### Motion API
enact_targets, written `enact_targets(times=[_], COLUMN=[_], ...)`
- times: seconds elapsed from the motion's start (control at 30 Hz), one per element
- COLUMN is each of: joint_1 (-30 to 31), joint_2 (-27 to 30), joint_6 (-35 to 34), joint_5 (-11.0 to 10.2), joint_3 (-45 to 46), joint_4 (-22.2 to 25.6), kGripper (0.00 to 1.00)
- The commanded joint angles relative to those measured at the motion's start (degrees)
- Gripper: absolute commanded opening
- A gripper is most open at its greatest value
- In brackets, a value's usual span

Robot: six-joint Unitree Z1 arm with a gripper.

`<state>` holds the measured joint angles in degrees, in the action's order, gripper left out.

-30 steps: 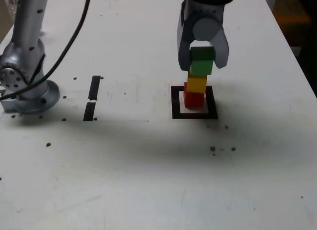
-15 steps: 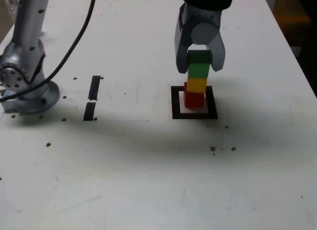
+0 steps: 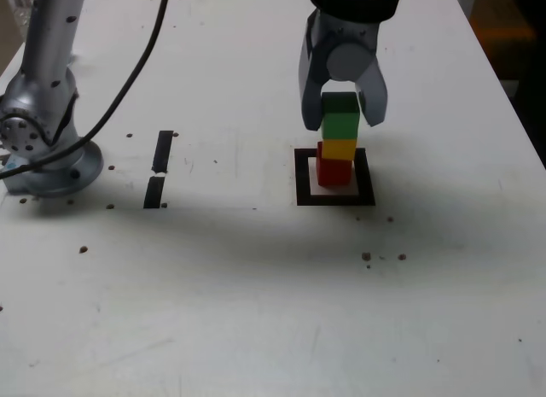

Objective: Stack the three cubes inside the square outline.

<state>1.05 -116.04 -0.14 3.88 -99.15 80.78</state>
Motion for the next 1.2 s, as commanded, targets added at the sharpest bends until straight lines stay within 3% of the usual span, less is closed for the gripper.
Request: enact_targets(times=[0.0, 0.17, 0.5, 0.77, 0.97, 1.17], joint_1=[-0.08, -0.08, -0.08, -0.47, -0.68, 0.25], joint_2=[0.27, 1.08, 4.96, 13.45, 19.78, 22.46], joint_6=[0.04, -0.24, -1.71, -3.61, -5.57, -6.28], joint_5=[-0.55, -2.01, -3.71, -5.25, -3.85, -0.57], joint_3=[-0.34, -0.67, -0.96, 2.94, 12.73, 23.94], joint_4=[0.18, 0.72, 5.69, 10.51, 8.67, 1.10], kGripper=[0.69, 0.77, 0.78, 0.78, 0.78, 0.78])
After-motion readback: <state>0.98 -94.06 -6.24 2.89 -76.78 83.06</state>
